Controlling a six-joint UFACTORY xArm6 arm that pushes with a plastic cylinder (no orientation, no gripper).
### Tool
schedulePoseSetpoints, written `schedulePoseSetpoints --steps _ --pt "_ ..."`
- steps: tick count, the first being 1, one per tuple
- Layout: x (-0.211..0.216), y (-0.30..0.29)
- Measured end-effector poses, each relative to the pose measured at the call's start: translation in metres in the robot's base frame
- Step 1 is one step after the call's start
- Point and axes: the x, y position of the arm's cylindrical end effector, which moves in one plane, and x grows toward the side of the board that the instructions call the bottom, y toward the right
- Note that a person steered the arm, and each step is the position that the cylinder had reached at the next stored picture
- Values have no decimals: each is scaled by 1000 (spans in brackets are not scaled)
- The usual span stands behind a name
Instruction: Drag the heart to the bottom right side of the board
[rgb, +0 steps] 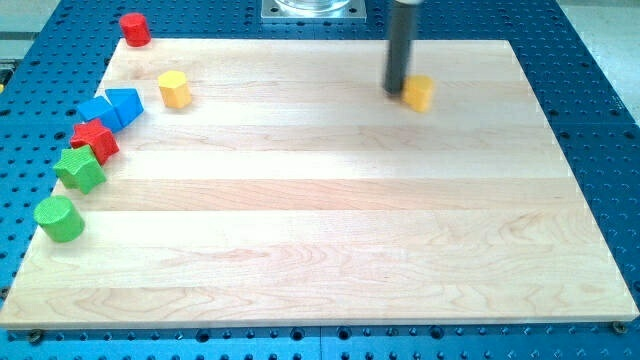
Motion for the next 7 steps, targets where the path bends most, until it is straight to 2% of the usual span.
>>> schedulePoseSetpoints --steps 1,2,5,6,7 --pt "70 16" --pt "60 4" --pt "-30 37" --pt "-7 62" --pt "59 62"
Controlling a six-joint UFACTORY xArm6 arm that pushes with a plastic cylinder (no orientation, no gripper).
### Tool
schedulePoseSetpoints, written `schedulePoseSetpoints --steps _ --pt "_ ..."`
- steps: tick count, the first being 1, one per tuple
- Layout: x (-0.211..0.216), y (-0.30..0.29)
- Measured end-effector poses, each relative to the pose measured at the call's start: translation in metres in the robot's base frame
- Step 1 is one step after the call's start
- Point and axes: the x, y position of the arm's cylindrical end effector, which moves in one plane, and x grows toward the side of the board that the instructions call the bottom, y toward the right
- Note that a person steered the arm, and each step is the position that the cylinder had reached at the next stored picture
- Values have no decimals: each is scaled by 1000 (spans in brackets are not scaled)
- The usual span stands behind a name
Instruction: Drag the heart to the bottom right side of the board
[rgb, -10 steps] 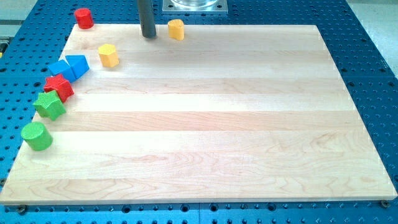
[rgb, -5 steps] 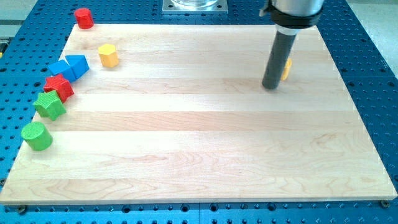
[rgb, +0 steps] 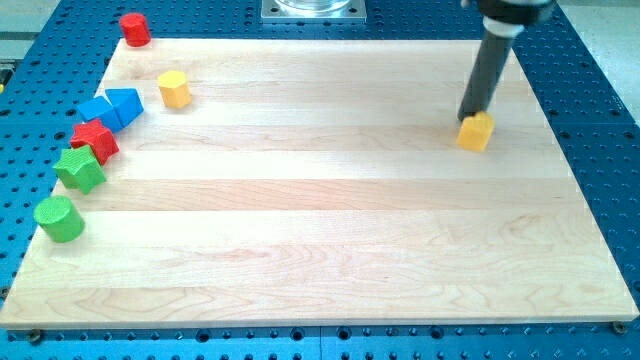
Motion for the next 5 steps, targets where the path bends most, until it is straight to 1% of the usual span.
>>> schedulePoseSetpoints --steps 1,3,5 --pt "11 5" --pt "18 4" --pt "55 -13"
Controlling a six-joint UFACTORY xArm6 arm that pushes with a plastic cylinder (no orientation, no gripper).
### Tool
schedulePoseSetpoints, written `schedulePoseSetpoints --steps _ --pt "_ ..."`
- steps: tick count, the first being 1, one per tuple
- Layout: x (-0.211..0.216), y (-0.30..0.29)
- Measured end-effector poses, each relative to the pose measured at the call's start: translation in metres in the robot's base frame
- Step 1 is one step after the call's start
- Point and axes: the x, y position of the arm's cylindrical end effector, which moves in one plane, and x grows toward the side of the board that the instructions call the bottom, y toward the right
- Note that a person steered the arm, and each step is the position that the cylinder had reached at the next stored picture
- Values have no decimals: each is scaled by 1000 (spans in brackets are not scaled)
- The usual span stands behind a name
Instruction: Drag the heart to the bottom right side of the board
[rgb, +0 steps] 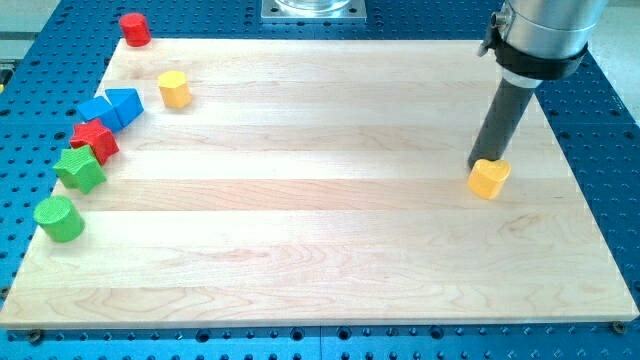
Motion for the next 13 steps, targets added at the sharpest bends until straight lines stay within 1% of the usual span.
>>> schedulePoseSetpoints --steps 1,2,3,4,5,6,7,9,10,11,12,13 --pt "18 -15" --pt "75 8" --pt "54 -18" --pt "59 28" --pt "51 36" --pt "45 72" --pt "70 104" --pt "130 101" --pt "128 80" --pt "103 102" --pt "85 86" --pt "89 84"
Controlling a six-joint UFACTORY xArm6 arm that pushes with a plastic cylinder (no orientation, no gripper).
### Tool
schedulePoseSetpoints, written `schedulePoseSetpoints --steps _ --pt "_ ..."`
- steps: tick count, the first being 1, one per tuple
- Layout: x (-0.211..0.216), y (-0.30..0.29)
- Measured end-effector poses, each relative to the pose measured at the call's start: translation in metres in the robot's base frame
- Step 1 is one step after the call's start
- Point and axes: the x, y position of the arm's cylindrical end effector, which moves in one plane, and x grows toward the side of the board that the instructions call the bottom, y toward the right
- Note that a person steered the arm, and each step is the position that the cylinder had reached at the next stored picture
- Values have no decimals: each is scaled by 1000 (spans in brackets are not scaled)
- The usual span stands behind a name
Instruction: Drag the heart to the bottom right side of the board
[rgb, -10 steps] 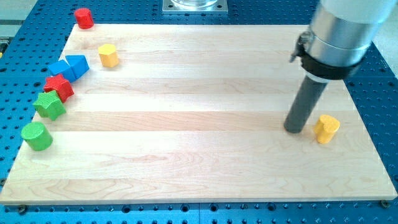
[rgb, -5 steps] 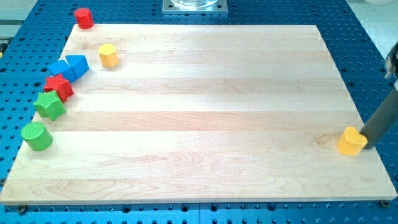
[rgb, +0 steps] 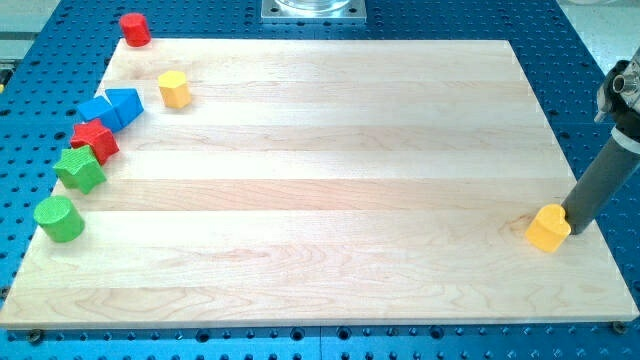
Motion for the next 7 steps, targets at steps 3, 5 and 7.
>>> schedulePoseSetpoints --steps 3,5,7 --pt "0 -19" --pt "48 -50" --pt "92 -141"
